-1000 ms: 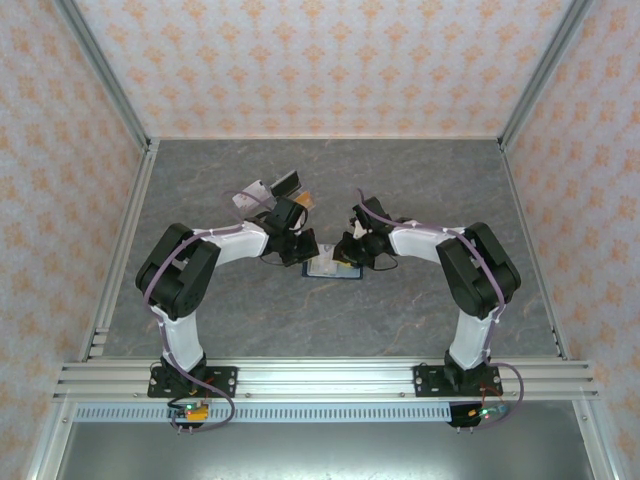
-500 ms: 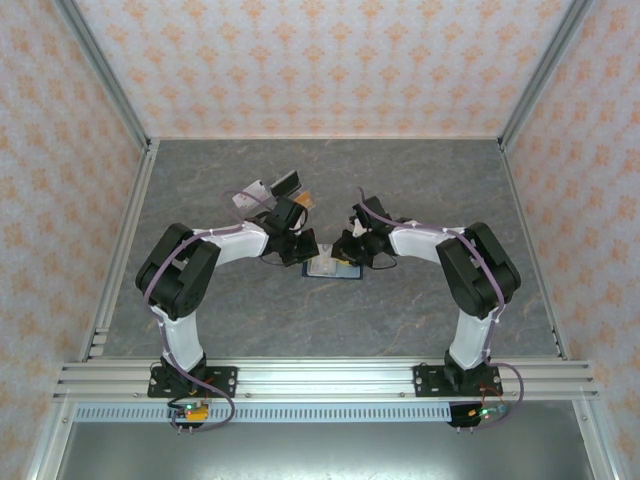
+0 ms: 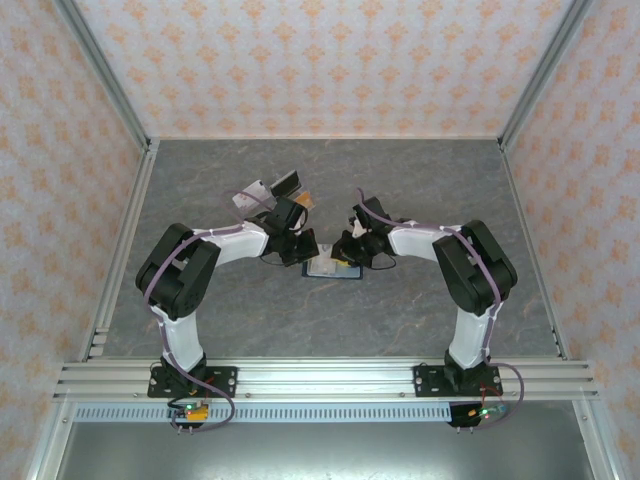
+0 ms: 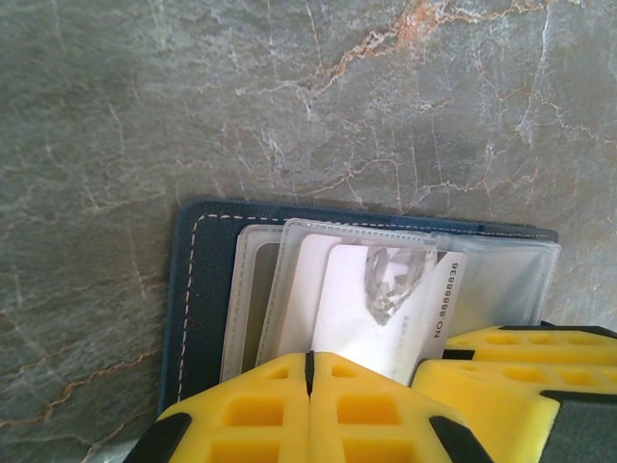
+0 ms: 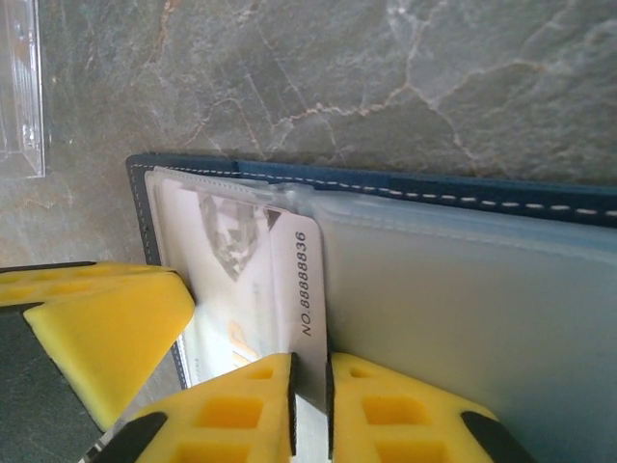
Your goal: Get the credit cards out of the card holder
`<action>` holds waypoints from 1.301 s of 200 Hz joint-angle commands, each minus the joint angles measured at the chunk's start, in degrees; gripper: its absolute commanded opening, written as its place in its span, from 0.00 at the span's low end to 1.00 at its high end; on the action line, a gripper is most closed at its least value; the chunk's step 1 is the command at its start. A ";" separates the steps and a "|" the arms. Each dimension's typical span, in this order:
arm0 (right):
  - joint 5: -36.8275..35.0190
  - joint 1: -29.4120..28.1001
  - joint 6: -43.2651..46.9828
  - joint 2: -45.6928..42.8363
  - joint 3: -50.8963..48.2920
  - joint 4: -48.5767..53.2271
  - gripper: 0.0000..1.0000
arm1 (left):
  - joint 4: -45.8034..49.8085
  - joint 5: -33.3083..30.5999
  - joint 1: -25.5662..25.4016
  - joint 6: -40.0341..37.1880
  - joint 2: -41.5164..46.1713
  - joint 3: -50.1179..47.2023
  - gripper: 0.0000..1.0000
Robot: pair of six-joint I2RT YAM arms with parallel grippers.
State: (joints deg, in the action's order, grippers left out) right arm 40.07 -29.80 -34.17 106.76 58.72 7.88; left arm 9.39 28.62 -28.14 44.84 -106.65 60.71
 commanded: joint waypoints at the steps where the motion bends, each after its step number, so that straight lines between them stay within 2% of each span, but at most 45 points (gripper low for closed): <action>1: -1.61 0.01 -0.13 -0.28 -0.50 -0.21 0.09 | 4.69 -3.06 -0.34 -1.06 -2.08 -1.56 0.00; 18: -3.93 0.03 0.35 -2.10 -1.15 1.32 0.05 | 4.92 -3.22 -0.34 -1.23 -1.94 -1.30 0.01; 41: -5.78 0.29 1.08 -4.66 -3.10 2.93 0.03 | 5.47 -3.35 -0.34 -1.59 -1.80 -1.03 0.02; 87: -6.59 1.15 3.00 -10.96 -6.15 3.55 0.00 | 5.51 -2.97 -0.34 -2.04 -0.24 0.62 0.11; 115: -6.22 1.15 3.73 -15.93 -7.56 1.33 0.00 | 6.35 -3.13 -0.34 -2.04 3.66 3.22 0.25; 140: -1.16 2.28 1.28 -19.48 -9.39 -4.60 0.00 | 7.92 -3.80 0.29 -1.97 8.58 4.90 0.42; 162: 1.86 3.31 -1.42 -21.78 -10.09 -10.20 0.00 | 6.73 -2.56 1.62 -0.59 13.04 4.28 0.52; 197: 3.98 3.50 -6.01 -24.36 -9.61 -20.35 0.00 | -0.99 3.76 4.33 3.50 19.32 -0.65 0.73; 225: 4.98 3.57 -12.95 -24.30 -8.78 -29.68 0.00 | -10.03 12.79 7.09 7.16 21.93 -4.46 0.78; 260: 6.07 3.51 -19.88 -21.32 -7.07 -38.74 0.00 | -18.44 19.57 9.54 11.73 23.74 -6.80 0.80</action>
State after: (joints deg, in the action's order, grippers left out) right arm 44.05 -26.30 -47.51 83.88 49.17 -19.68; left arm 0.60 40.58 -19.99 51.92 -85.21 55.64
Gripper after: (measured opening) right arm 0.044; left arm 0.794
